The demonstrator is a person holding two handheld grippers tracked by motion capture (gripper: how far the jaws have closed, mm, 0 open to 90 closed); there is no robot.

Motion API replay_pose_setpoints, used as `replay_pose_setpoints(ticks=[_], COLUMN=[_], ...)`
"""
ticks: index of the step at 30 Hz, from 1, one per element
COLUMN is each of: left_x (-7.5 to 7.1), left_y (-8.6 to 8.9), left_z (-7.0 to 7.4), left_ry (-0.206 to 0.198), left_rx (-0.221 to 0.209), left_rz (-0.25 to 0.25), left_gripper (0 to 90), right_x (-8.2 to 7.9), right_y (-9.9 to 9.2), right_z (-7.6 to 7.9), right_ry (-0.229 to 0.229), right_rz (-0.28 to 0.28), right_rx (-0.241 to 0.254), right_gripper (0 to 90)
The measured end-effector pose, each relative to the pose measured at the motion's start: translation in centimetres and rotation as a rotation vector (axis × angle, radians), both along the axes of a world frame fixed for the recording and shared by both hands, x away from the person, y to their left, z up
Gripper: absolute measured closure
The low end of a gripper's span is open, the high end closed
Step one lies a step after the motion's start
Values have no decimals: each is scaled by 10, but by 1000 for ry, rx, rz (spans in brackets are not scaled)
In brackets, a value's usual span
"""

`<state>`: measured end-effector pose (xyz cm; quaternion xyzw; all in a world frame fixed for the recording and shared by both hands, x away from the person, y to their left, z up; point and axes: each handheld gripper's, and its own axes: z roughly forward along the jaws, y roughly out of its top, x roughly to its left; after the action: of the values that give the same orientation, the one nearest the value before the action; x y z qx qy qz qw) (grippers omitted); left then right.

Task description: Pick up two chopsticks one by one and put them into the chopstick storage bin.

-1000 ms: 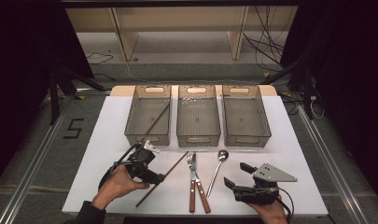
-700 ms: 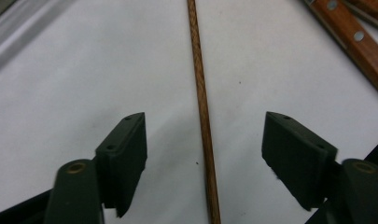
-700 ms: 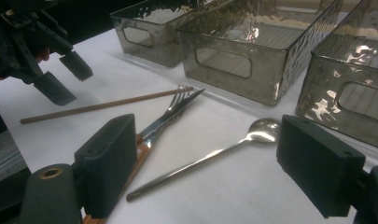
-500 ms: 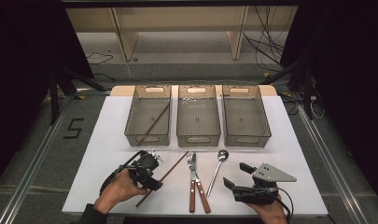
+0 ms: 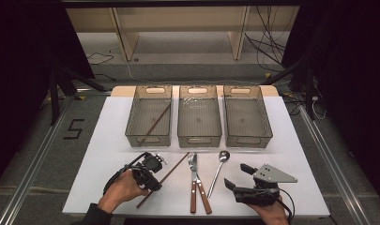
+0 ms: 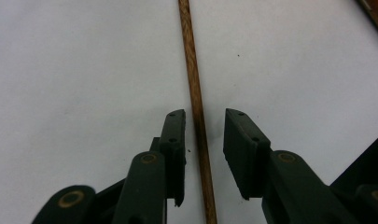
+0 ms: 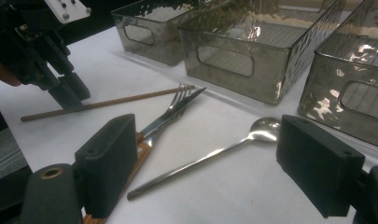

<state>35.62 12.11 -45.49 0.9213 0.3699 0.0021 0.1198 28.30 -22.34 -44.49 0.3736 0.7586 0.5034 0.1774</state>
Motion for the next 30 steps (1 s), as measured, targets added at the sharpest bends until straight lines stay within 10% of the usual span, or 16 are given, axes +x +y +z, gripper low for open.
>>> replay_pose_setpoints(ticks=[30], left_x=[2], left_y=[-5], left_z=[-5], left_ry=[-4], left_rx=[56], left_rz=[6], left_gripper=[844], right_x=[0], right_y=[0], right_z=[0], right_ry=[2], right_rz=[1], right_rx=[-1], right_gripper=[218])
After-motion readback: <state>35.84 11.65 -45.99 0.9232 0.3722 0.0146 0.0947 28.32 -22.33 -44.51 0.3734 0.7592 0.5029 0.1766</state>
